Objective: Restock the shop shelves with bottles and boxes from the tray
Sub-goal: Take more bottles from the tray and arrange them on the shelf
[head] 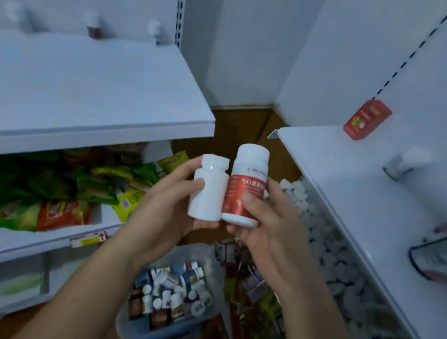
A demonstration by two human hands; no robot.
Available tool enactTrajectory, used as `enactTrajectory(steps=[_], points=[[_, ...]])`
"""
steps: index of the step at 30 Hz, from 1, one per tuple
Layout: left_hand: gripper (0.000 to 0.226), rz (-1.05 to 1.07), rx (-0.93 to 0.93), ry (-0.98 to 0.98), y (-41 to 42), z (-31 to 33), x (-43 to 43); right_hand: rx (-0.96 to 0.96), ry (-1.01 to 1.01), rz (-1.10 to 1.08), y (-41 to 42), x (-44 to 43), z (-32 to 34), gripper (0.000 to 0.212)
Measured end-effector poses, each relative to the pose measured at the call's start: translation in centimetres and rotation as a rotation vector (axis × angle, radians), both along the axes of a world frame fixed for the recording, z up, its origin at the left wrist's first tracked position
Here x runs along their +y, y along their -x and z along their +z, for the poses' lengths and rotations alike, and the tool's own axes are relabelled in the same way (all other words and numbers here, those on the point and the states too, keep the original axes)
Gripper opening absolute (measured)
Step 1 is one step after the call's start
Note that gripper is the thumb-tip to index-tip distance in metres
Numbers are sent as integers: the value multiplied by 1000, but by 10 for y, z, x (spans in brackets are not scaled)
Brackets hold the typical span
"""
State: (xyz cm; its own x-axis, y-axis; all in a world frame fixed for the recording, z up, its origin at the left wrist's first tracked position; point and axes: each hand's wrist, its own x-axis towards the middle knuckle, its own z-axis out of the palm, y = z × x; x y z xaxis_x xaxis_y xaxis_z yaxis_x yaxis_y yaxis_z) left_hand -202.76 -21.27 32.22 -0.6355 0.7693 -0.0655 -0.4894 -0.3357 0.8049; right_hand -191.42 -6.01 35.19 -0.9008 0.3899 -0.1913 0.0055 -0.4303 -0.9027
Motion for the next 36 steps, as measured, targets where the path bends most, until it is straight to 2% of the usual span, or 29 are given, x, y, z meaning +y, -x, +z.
enactTrajectory(steps=[3,8,15,17,25,28,36], points=[[44,-34,14,-31,-17,28,-6,48,-54,-16,-19,-6,24,62],[43,-27,26,-11,-40,53,-8,75,-68,-62,-46,-10,42,53],[48,-100,34,-67,-80,80,-3,170,291,-2,-99,-5,58,53],[51,-135,25,-89,-97,90,3,180,352,-12,-117,-3,62,59],[47,-326,82,-105,-205,120,45,250,484,-164,-231,19,91,54],[50,-359,102,-80,-242,121,62,270,441,-220,-274,36,91,55],[48,-440,161,-24,-319,122,99,332,158,-374,-377,58,81,45]])
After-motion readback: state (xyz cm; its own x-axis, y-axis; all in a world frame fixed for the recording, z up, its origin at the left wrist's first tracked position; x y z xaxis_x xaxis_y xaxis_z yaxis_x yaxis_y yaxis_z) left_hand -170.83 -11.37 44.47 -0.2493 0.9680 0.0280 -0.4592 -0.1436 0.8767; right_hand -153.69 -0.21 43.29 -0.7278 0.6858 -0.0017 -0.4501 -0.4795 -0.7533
